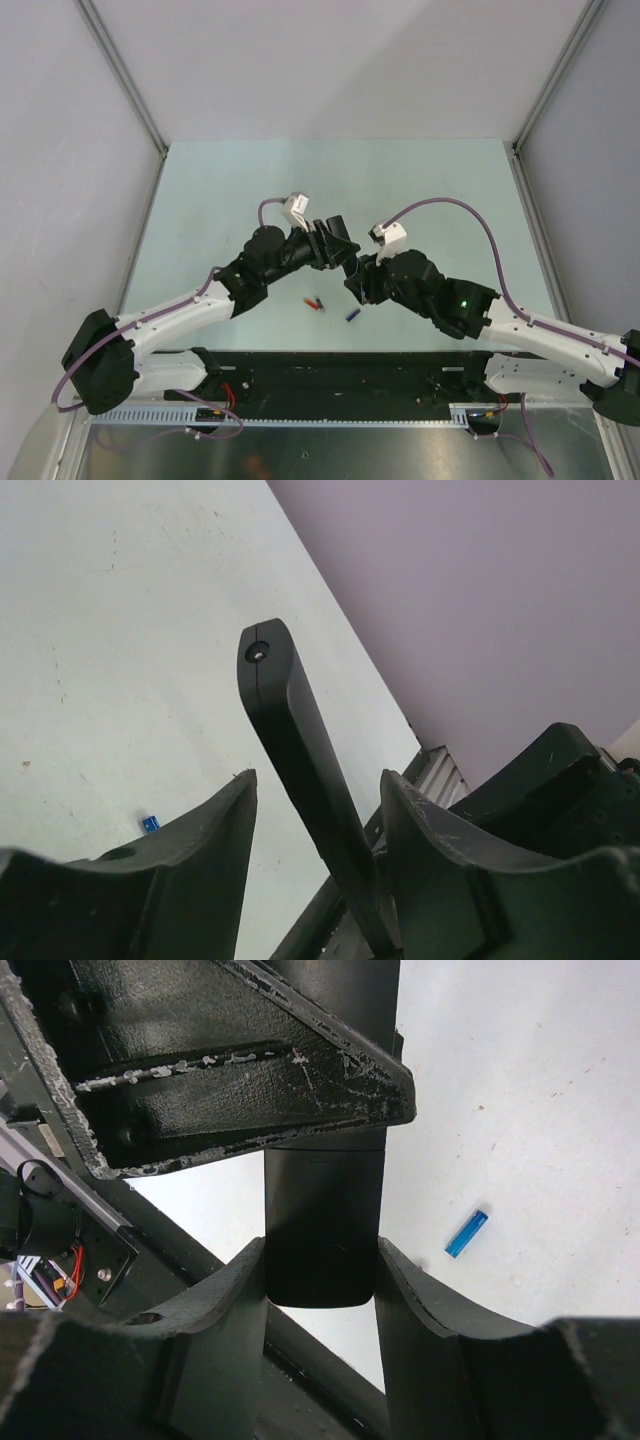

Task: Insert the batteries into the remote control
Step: Adjust the remote control, then remove the battery cover from the remote control.

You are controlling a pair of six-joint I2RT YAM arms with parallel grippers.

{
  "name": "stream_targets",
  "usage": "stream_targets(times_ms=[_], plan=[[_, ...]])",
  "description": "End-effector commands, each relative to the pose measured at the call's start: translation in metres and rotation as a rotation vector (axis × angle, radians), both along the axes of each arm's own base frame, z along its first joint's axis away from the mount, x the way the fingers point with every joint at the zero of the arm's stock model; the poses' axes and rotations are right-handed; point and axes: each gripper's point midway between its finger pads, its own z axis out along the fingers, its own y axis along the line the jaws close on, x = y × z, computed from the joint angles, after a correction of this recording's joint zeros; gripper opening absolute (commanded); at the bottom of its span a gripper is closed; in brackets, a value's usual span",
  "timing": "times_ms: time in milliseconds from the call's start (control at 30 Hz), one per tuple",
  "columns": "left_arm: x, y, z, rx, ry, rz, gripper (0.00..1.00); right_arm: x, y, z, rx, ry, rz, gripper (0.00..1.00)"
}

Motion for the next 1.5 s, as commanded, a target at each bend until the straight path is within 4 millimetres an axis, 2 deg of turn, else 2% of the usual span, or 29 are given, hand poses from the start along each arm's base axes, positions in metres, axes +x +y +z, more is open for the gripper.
stream_targets(times_ms=[0, 133, 333, 433, 467, 500, 567, 600, 633, 733, 833, 867, 900, 967, 1000, 1033, 1067, 1100, 1133, 1167, 1200, 1233, 1267, 1333, 1367, 1400, 1467], plan=[[0.004, 0.0, 0.028, -0.041, -0.058, 0.018, 0.57, 0.004, 0.006, 0.032, 0.075, -0.049, -0.02, 0.36], [0.005, 0.001, 0.028, -0.044, -0.056, 0.029, 0.56, 0.003, 0.005, 0.031, 0.068, -0.048, -0.017, 0.36], [0.007, 0.003, 0.029, -0.05, -0.054, 0.044, 0.4, 0.003, 0.006, 0.031, 0.065, -0.052, -0.019, 0.36], [0.005, 0.002, 0.028, -0.049, -0.053, 0.036, 0.29, 0.002, 0.006, 0.03, 0.063, -0.051, -0.017, 0.36], [0.005, 0.002, 0.029, -0.051, -0.053, 0.035, 0.2, 0.002, 0.007, 0.029, 0.061, -0.05, -0.016, 0.36], [0.005, 0.002, 0.028, -0.049, -0.053, 0.033, 0.15, 0.001, 0.007, 0.03, 0.065, -0.049, -0.012, 0.36], [0.004, 0.002, 0.028, -0.05, -0.049, 0.03, 0.0, 0.001, 0.007, 0.03, 0.067, -0.046, -0.014, 0.43], [0.004, 0.002, 0.027, -0.049, -0.048, 0.03, 0.0, 0.001, 0.007, 0.03, 0.069, -0.043, -0.017, 0.49], [0.004, 0.002, 0.027, -0.051, -0.048, 0.03, 0.0, 0.0, 0.007, 0.029, 0.066, -0.038, -0.013, 0.68], [0.006, 0.008, 0.027, -0.052, -0.051, 0.05, 0.0, -0.002, 0.005, 0.029, 0.072, -0.026, -0.016, 0.89], [0.01, 0.02, 0.025, -0.062, -0.043, 0.081, 0.0, -0.005, -0.002, 0.032, 0.075, -0.024, -0.017, 0.98], [0.012, 0.025, 0.027, -0.079, -0.036, 0.089, 0.0, -0.005, -0.004, 0.033, 0.076, -0.024, -0.024, 0.99], [0.016, 0.033, 0.02, -0.08, -0.019, 0.103, 0.0, -0.006, -0.007, 0.033, 0.075, -0.024, -0.027, 1.0], [0.017, 0.042, 0.029, -0.142, -0.019, 0.109, 0.0, -0.003, -0.016, 0.034, 0.074, -0.022, -0.06, 1.0], [0.022, 0.052, 0.02, -0.155, -0.003, 0.124, 0.0, -0.003, -0.018, 0.034, 0.077, -0.021, -0.066, 1.0], [0.017, 0.053, 0.021, -0.185, 0.001, 0.088, 0.0, 0.002, -0.02, 0.036, 0.092, -0.022, -0.086, 1.0], [0.015, 0.054, 0.032, -0.261, -0.005, 0.066, 0.0, 0.003, -0.021, 0.039, 0.129, -0.009, -0.103, 1.0], [0.017, 0.062, 0.023, -0.28, 0.015, 0.071, 0.0, 0.004, -0.021, 0.032, 0.138, 0.006, -0.103, 1.0], [0.009, 0.059, 0.024, -0.304, 0.018, 0.018, 0.0, -0.001, -0.011, 0.038, 0.203, 0.02, -0.042, 1.0], [0.007, 0.06, 0.034, -0.361, -0.009, -0.004, 0.0, 0.006, -0.016, 0.041, 0.259, 0.042, -0.065, 1.0], [0.004, 0.061, 0.029, -0.37, -0.006, -0.013, 0.0, 0.008, -0.016, 0.032, 0.279, 0.072, -0.061, 1.0], [0.003, 0.061, 0.03, -0.383, -0.02, -0.021, 0.02, 0.004, -0.01, 0.036, 0.343, 0.106, -0.008, 1.0], [0.001, 0.063, 0.038, -0.408, -0.057, -0.024, 0.03, 0.014, -0.014, 0.036, 0.398, 0.151, -0.032, 1.0], [-0.002, 0.064, 0.036, -0.416, -0.08, -0.005, 0.01, 0.012, -0.008, 0.033, 0.479, 0.216, 0.022, 1.0], [0.004, 0.069, 0.039, -0.417, -0.121, 0.052, 0.0, 0.017, -0.009, 0.031, 0.503, 0.235, 0.015, 1.0], [-0.003, 0.069, 0.042, -0.421, -0.148, 0.061, 0.0, 0.018, -0.004, 0.032, 0.54, 0.261, 0.02, 1.0], [0.001, 0.074, 0.046, -0.404, -0.214, 0.135, 0.0, 0.017, 0.005, 0.038, 0.587, 0.268, 0.061, 1.0]])
